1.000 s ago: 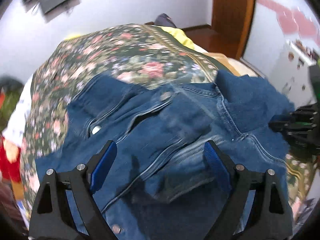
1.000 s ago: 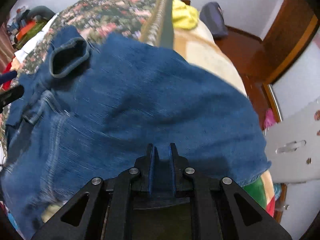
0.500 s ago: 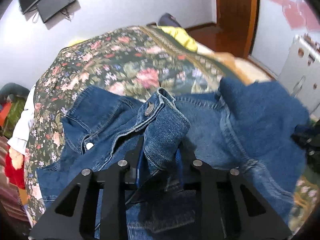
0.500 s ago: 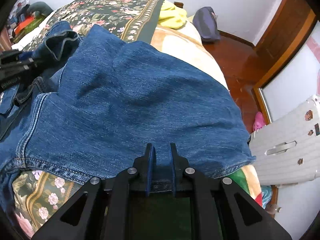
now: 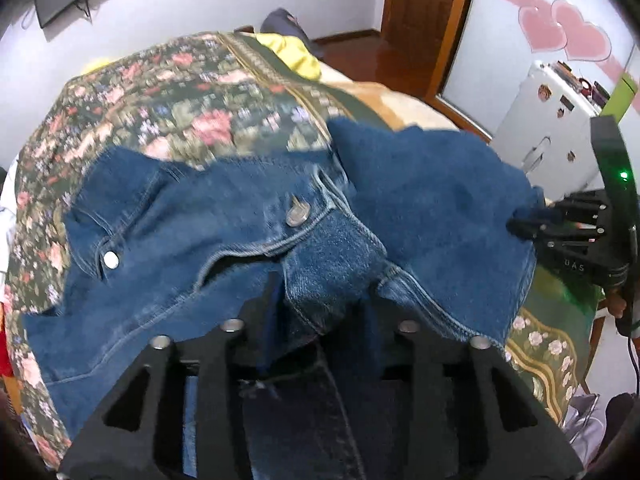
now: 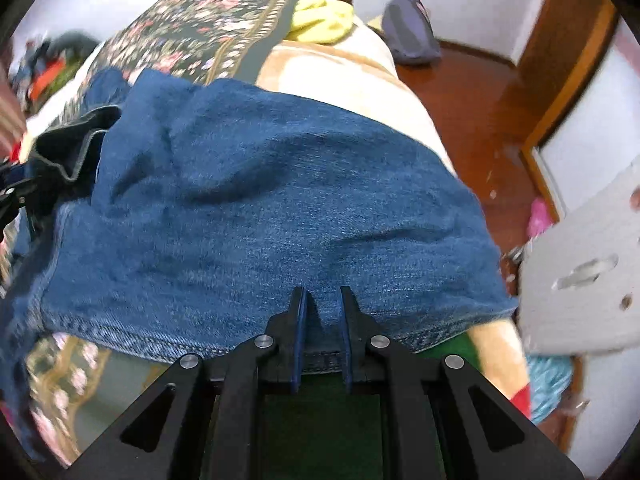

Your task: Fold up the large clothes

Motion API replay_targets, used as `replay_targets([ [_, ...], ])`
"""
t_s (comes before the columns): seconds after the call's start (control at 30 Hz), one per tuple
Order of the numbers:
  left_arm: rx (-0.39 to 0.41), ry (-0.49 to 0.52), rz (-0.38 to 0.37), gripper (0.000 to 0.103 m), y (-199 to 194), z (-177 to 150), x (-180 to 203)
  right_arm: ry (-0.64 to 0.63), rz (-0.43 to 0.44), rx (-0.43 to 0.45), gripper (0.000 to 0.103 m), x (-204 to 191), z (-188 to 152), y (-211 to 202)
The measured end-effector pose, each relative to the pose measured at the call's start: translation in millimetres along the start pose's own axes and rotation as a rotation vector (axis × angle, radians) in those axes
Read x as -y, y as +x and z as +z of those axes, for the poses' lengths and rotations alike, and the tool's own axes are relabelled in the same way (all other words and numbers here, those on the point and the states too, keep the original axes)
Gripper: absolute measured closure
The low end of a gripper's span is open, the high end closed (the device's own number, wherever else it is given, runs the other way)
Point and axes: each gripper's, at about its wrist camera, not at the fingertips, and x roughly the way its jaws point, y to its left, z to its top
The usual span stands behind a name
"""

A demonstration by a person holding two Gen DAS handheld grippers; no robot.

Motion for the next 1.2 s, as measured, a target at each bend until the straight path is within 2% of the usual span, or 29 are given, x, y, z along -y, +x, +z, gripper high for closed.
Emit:
replay_targets([
  [0.1, 0.011, 0.041, 0.03, 0.049, -7.4, -4.7, 8.8, -0.07, -0.078, 0.02, 0.093, -11.8, -4.3, -0.7],
  [0.2, 0.039, 0.05, 0.016, 0.039, -25.4, -8.5, 10.4, -0.102, -0.134, 0.023, 0.093, -18.4, -5.1, -1.1],
  [0.23, 0.058, 0.045, 0.013, 0.034, -33.7, -9.3, 8.1, -0.105, -0.145, 0.022, 0.093, -20.1, -5.1, -1.0],
  [0.33, 0.117, 0.019, 0.024, 0.033, -56.2, -7.4, -1.9, -0.11, -0.176, 0.02, 0.093, -24.4, -5.5, -1.6],
  [0.4, 0.146, -0.013, 0.032, 0.025, -66.2, -3.6, -14.6, -0.107, -0.189, 0.018, 0.093, -25.0, -6.6, -4.2],
  [0.43, 0.164, -0.031, 0.04, 0.017, -69.1, -1.0, -23.3, -0.093, -0.191, 0.019, 0.093, -23.1, -7.5, -7.3],
  [0.47, 0.18, -0.047, 0.056, 0.014, -71.2, 0.4, -30.5, -0.069, -0.182, 0.019, 0.093, -20.0, -7.4, -10.8],
  [0.53, 0.188, -0.081, 0.104, 0.014, -70.3, 4.3, -47.9, 0.003, -0.126, 0.013, 0.093, -7.4, -8.9, -20.7],
  [0.63, 0.159, -0.123, 0.15, 0.014, -56.6, 10.1, -70.1, 0.117, -0.008, -0.003, 0.092, 22.3, -5.6, -29.1],
  [0.7, 0.141, -0.151, 0.17, 0.014, -45.7, 10.9, -83.0, 0.146, 0.023, -0.03, 0.093, 35.5, -4.4, -25.2],
  [0.8, 0.112, -0.18, 0.165, 0.014, -31.2, 8.8, -93.9, 0.104, -0.032, -0.049, 0.093, 35.9, -4.6, -22.7],
  [0.9, 0.073, -0.182, 0.15, 0.014, -11.7, 5.6, -96.0, 0.012, -0.19, -0.067, 0.092, 29.2, -4.8, -17.7],
  [1.07, 0.011, -0.138, 0.127, 0.014, 15.8, 2.3, -82.2, 0.015, -0.22, -0.072, 0.092, 32.5, -10.3, -21.5],
  [1.1, 0.007, -0.129, 0.122, 0.014, 19.1, 1.4, -79.3, 0.018, -0.235, -0.072, 0.081, 33.6, -12.5, -23.0],
  [1.13, 0.004, -0.117, 0.122, 0.014, 22.6, 1.1, -75.4, 0.022, -0.272, -0.068, 0.054, 36.8, -17.0, -25.3],
  [1.17, 0.006, -0.106, 0.127, 0.014, 24.9, 1.1, -72.3, 0.021, -0.319, -0.059, 0.038, 39.9, -19.6, -27.2],
  [1.2, 0.011, -0.098, 0.135, 0.014, 26.4, 1.1, -70.9, 0.027, -0.387, -0.043, 0.01, 45.2, -24.4, -31.6],
])
